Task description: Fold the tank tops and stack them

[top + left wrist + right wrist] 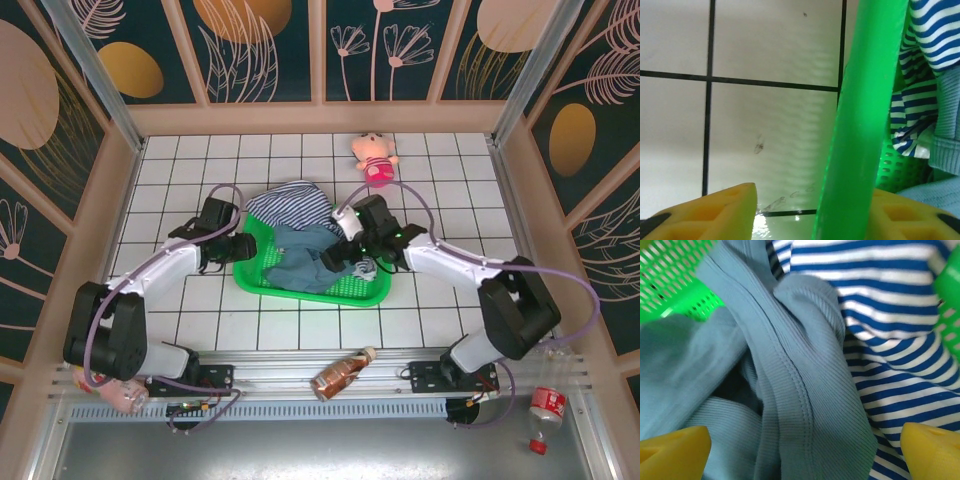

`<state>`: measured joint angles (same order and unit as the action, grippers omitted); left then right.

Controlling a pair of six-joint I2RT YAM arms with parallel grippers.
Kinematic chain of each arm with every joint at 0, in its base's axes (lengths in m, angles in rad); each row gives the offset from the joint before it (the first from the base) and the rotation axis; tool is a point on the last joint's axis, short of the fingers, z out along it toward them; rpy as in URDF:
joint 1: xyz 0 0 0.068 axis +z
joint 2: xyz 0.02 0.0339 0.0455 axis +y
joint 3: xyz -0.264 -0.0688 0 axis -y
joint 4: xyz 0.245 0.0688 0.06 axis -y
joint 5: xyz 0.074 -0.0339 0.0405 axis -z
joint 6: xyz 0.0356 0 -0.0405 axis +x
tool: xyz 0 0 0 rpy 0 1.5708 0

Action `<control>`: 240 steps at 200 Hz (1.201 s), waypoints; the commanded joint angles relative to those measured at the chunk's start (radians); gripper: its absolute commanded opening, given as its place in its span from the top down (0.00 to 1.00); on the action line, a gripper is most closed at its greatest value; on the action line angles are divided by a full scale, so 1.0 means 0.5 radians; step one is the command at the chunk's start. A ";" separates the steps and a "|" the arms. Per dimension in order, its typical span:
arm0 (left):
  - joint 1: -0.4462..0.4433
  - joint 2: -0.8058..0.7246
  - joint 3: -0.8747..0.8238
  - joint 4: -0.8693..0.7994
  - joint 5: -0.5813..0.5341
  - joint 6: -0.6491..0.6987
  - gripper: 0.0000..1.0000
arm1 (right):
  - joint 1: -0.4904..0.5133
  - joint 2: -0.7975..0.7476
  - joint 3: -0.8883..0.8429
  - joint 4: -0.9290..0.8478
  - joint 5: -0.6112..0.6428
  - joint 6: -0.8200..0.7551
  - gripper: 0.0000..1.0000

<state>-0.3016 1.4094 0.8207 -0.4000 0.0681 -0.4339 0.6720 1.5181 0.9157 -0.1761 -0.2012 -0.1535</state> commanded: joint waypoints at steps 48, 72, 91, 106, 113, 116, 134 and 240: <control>-0.010 0.058 0.087 0.014 -0.148 0.154 0.88 | 0.169 0.334 0.141 0.116 0.255 -0.196 0.11; -0.010 0.079 0.124 0.024 -0.166 0.177 0.90 | 0.206 0.329 0.208 0.133 0.222 -0.190 0.48; -0.007 0.107 0.179 0.011 -0.204 0.246 0.91 | 0.236 0.248 0.248 0.148 0.280 -0.184 0.62; -0.007 0.146 0.233 -0.016 -0.264 0.311 0.91 | 0.236 0.168 0.327 0.097 0.311 -0.165 0.72; -0.005 0.165 0.257 -0.032 -0.308 0.343 0.92 | 0.236 0.121 0.370 0.074 0.321 -0.164 0.79; -0.005 0.177 0.266 -0.035 -0.329 0.357 0.92 | 0.236 0.097 0.387 0.068 0.329 -0.163 0.81; 0.000 0.239 0.290 -0.063 -0.465 0.458 0.92 | 0.236 -0.031 0.485 0.017 0.344 -0.166 0.86; 0.530 0.734 0.831 -0.030 -0.513 1.014 0.95 | 0.015 -0.553 1.242 -0.148 0.230 -0.141 0.92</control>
<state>-0.0917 1.7020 1.1717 -0.4240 -0.0685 -0.0612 0.7132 1.2888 1.4456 -0.2279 -0.0654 -0.2268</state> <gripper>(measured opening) 0.167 0.110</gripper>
